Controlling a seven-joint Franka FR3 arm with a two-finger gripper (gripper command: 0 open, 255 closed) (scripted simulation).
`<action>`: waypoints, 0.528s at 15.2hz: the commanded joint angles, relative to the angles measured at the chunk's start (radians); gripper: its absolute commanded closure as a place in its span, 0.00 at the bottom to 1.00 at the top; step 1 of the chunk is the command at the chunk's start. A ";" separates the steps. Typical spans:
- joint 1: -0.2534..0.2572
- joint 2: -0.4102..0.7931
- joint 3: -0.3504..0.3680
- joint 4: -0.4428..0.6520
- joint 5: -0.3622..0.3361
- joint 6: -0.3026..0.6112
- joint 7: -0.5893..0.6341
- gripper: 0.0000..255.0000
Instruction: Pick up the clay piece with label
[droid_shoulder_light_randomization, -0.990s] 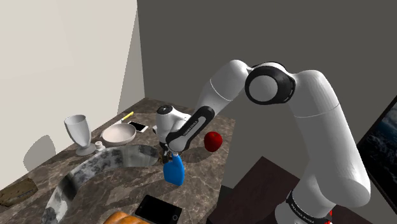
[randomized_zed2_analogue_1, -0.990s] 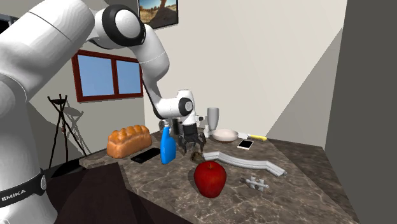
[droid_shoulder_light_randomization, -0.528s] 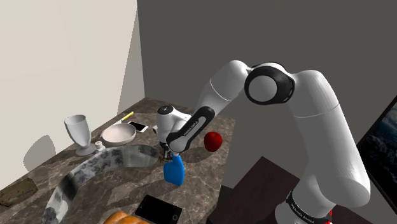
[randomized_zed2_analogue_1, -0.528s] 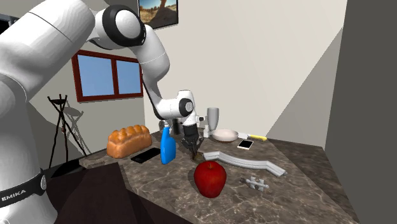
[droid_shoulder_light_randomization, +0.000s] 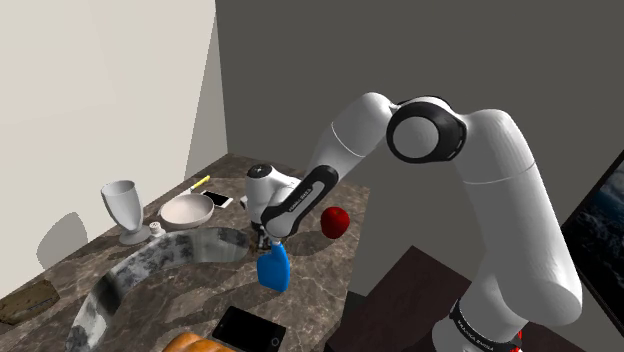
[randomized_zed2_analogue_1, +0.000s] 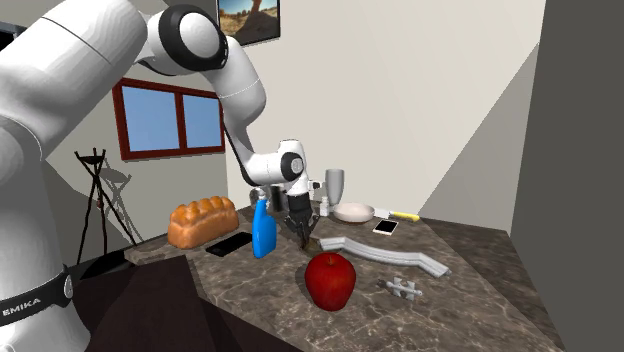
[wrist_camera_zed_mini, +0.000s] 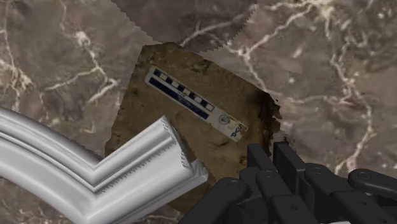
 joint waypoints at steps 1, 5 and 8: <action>-0.003 -0.018 0.005 -0.008 0.005 -0.016 -0.006 1.00; -0.011 -0.063 0.017 -0.019 0.018 -0.048 -0.019 1.00; -0.017 -0.095 0.025 -0.026 0.028 -0.074 -0.030 1.00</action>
